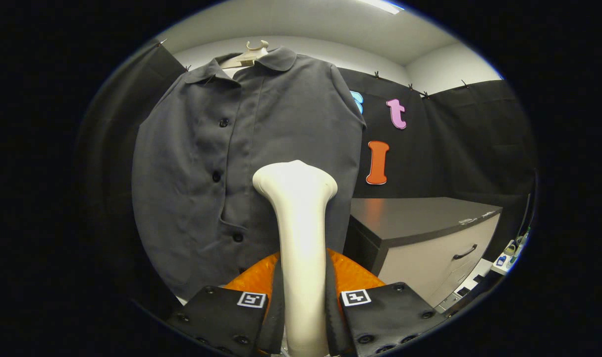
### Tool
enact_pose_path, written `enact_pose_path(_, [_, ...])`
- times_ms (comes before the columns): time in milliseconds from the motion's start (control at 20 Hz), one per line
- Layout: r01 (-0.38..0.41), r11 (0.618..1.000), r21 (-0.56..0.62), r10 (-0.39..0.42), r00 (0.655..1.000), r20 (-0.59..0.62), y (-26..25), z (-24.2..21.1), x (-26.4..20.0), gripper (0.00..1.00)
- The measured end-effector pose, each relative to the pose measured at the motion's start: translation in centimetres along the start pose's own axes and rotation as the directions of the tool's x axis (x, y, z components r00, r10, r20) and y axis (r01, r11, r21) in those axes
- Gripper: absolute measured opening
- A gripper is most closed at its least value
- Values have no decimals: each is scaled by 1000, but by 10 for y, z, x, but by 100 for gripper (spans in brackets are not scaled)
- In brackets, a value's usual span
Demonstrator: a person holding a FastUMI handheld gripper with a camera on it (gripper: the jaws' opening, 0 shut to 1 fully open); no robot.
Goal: Iron the clothes twice with a garment steamer, once on the left side and once on the right side.
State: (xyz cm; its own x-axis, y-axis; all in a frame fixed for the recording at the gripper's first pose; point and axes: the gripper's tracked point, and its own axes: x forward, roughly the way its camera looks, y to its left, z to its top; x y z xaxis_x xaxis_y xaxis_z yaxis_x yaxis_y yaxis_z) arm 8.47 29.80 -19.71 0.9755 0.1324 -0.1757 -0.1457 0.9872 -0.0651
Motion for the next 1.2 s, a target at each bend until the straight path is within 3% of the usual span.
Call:
enact_pose_path(500, [1, 1000, -23, -5, 990, -139, -8, -78, -25, 42])
enact_pose_path(750, [6, 1000, -15, -9, 983, -181, -10, -96, -31, 42])
enact_pose_path(1000, [1, 1000, -4, -2, 983, -185, -8, -89, -36, 42])
enact_pose_path(1200, [-19, 1000, 10, 20, 994, -106, -4, -42, -41, 42])
